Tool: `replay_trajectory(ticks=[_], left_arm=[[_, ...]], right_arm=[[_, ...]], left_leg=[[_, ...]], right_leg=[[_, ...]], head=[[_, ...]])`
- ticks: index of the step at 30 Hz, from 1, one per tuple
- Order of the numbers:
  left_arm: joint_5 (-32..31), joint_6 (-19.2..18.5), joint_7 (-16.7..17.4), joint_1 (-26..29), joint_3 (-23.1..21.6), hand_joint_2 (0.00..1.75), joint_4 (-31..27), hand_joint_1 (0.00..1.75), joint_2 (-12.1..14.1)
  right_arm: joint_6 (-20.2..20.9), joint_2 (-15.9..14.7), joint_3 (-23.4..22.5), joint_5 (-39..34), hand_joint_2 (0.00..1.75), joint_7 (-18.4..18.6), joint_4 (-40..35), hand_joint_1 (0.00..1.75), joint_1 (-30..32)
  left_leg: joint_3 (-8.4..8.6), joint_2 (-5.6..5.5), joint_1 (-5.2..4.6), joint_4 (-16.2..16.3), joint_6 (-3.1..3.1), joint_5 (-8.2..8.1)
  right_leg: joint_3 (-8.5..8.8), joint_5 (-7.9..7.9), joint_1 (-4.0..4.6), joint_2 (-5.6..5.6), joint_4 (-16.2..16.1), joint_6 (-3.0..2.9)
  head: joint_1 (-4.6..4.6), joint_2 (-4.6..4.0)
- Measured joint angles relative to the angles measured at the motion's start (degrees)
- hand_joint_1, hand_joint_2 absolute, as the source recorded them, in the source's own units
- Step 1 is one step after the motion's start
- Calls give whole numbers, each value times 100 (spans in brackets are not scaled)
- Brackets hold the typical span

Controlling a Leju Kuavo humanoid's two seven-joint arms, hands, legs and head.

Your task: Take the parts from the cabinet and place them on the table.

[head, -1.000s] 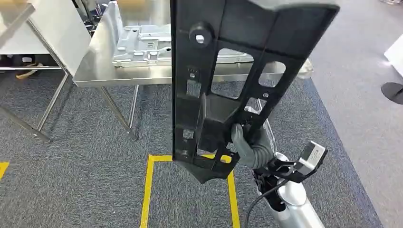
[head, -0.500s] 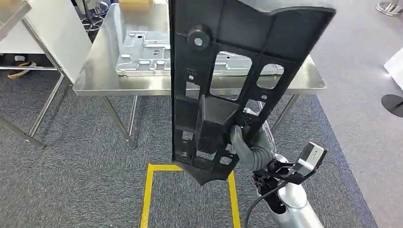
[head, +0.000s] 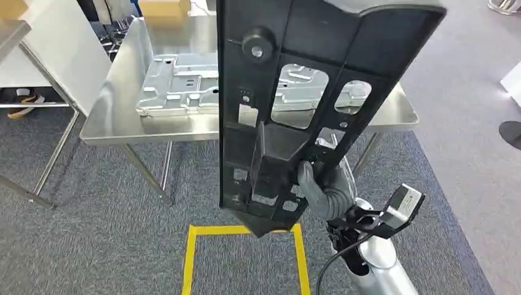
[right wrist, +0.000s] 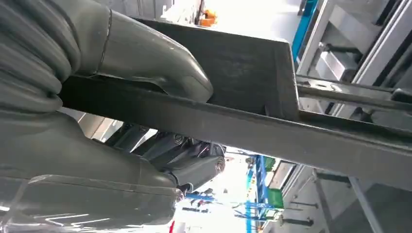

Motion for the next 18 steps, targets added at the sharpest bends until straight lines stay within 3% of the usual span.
replay_trajectory(ticks=[1,2,4,5,6,7,9,10,11,13,14,15,16,18], left_arm=[[0,2,0,15,0,175,0,0,4],[2,2,0,20,2,175,0,0,7],[2,0,0,21,2,175,0,0,13],[2,0,0,22,0,175,0,0,15],[-2,2,-2,11,0,175,0,0,17],[-15,7,-7,11,-2,175,0,0,17],[-2,22,-11,20,0,175,-2,0,22],[2,26,-11,17,0,175,0,0,20],[2,26,-9,8,0,175,-2,0,20],[2,35,-9,2,0,175,-2,0,22],[2,44,-11,3,0,175,-2,0,22],[2,57,-11,4,0,175,-2,0,22],[2,70,-9,9,0,175,-2,0,22],[4,85,-9,11,0,175,-2,0,20]], right_arm=[[0,0,0,4,175,-22,0,175,-2],[0,0,-2,11,175,-54,2,175,-5],[0,0,-2,15,175,-94,2,175,-25],[0,0,-2,17,175,-107,4,175,-38],[2,2,-2,22,175,-118,7,175,-47],[2,2,-2,26,175,-116,7,175,-49],[4,2,-2,28,175,-118,7,175,-70],[7,4,-2,31,175,-116,0,175,-70],[4,6,-4,31,175,-125,-4,175,-84],[4,7,-4,33,175,-129,-2,175,-80],[4,7,-4,33,175,-127,-2,175,-62],[4,7,-2,33,175,-127,0,175,-50],[7,7,-2,33,175,-127,2,175,-48],[15,20,-2,41,175,-140,0,175,-55]], left_leg=[[-19,1,12,-173,3,205],[73,2,21,-536,-6,510],[384,15,33,-1515,12,1217],[400,21,8,-1621,16,1068],[400,31,-10,-1627,78,957],[425,28,-11,-1631,119,1126],[465,16,2,-1665,180,1110],[514,21,23,-1713,206,1123],[551,23,20,-1731,244,1099],[583,24,11,-1730,291,1058],[599,23,3,-1728,297,1038],[624,19,-3,-1727,300,1006],[663,12,-7,-1727,293,977],[771,-2,-15,-1727,273,907]], right_leg=[[47,-38,-5,20,5,10],[98,-77,-9,29,8,26],[209,-167,-14,29,18,69],[235,-197,5,31,48,105],[204,-220,9,43,45,145],[211,-241,8,40,44,180],[266,-285,21,38,21,254],[270,-336,-13,18,85,285],[154,-456,-9,-2,335,307],[-360,-820,-20,-7,1241,338],[-635,-923,-27,-8,1664,348],[-839,-899,-33,-10,1901,351],[-876,-722,-37,-12,1813,345],[-591,-116,-33,-14,972,293]], head=[[0,0],[2,0],[0,0],[9,0],[2,0],[9,0],[9,0],[0,0],[46,0],[44,0],[46,0],[46,0],[44,0],[44,0]])
